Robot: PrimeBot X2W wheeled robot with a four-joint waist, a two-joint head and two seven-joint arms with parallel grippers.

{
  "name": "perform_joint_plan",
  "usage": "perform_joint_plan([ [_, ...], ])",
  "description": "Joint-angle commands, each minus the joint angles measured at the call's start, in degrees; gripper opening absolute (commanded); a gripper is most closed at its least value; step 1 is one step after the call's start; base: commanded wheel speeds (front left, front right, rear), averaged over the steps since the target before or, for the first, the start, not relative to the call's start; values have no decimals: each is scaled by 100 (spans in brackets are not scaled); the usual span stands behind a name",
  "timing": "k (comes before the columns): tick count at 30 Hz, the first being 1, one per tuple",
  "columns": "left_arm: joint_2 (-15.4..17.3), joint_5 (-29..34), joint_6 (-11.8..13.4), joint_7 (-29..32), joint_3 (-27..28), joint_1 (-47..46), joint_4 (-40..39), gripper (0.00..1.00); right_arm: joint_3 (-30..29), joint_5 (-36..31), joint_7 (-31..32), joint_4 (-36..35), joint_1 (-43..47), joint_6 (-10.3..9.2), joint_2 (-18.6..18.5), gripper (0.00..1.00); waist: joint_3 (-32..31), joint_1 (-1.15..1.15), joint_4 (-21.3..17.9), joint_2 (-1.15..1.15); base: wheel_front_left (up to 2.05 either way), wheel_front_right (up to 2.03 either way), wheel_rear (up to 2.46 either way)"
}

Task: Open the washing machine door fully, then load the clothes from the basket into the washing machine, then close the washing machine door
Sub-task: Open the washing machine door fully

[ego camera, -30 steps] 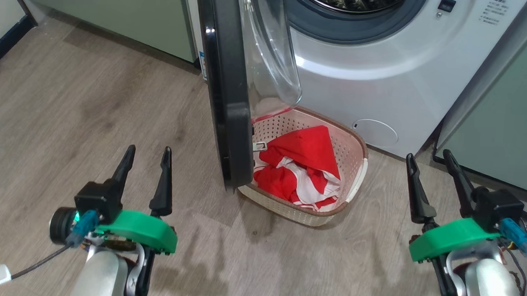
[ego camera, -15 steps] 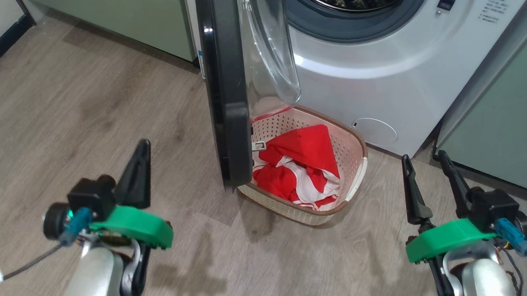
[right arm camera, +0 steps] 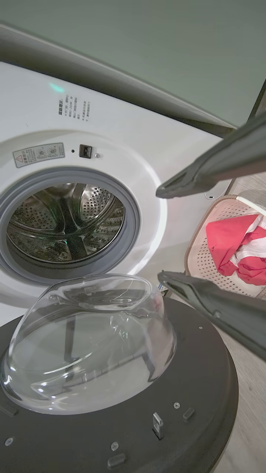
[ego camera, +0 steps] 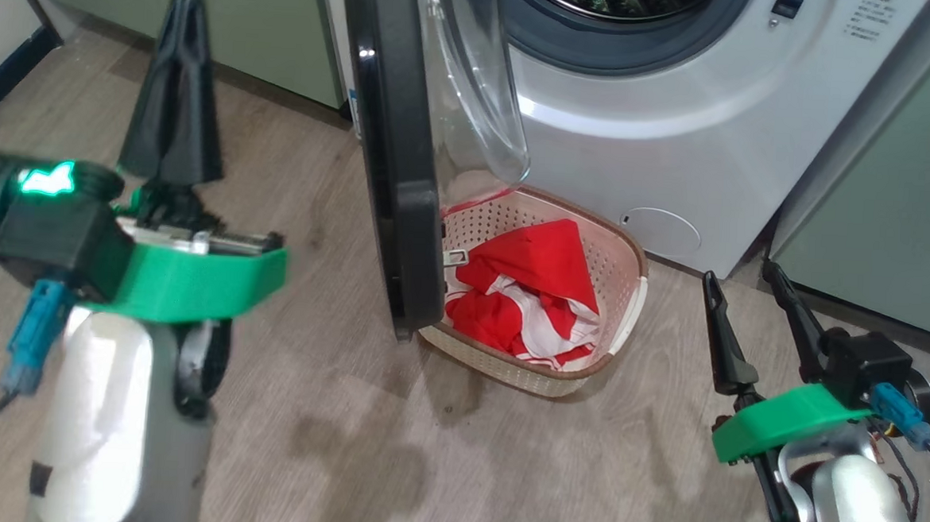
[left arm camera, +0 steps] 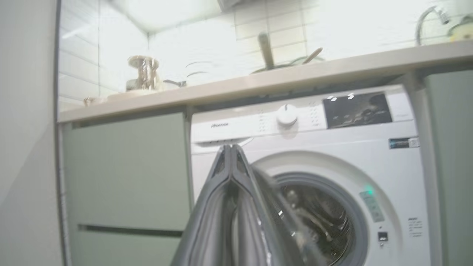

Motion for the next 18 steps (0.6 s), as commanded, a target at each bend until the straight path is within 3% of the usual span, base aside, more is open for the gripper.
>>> perform_joint_plan([
  [1, 64, 53, -39, -28, 0, -312, -428, 0, 167, 8, -8, -218, -222, 0, 17, 100, 9, 0, -39, 0, 0, 0, 0],
  [8, -46, -153, -196, -23, -1141, -247, -776, 0, 208, 18, -7, -223, -222, 0, 17, 100, 51, 0, -206, 0, 0, 0, 0],
  [18, -69, -728, -277, 125, -2399, 298, 437, 0, 246, 28, -19, -197, -212, 0, 17, 100, 102, 0, -398, 0, 0, 0, 0],
])
